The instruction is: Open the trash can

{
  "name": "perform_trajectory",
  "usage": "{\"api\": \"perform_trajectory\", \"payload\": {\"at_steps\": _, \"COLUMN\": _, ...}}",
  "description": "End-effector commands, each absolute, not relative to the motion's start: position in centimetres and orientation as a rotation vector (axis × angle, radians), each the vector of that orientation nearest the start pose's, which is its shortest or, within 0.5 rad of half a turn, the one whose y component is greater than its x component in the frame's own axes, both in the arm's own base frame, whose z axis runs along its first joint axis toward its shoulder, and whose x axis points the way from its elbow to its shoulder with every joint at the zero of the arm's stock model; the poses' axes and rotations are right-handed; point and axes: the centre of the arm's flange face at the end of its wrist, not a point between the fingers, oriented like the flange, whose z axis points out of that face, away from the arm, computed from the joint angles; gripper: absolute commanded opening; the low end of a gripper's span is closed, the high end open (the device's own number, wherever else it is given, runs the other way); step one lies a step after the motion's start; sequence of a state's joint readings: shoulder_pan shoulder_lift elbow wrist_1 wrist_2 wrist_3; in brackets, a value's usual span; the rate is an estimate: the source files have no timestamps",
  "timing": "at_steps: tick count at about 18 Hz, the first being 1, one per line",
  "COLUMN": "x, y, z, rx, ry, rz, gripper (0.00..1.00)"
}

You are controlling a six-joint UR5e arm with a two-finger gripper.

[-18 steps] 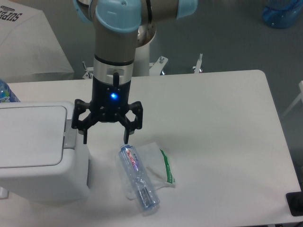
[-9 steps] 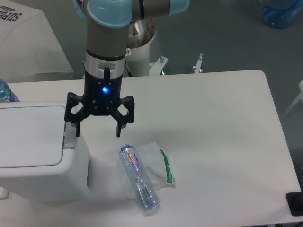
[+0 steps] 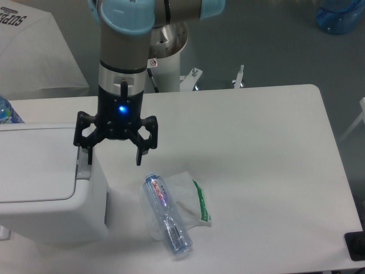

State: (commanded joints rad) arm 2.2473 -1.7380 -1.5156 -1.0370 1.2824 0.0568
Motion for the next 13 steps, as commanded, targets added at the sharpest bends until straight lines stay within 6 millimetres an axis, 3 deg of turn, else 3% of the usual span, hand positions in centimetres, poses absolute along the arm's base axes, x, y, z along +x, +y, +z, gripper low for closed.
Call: {"api": "perform_trajectory", "payload": {"at_steps": 13, "x": -24.09, "y": 56.40, "z": 48.25, "rx": -2.557, "ry": -0.727, "rz": -0.166, "gripper": 1.00}}
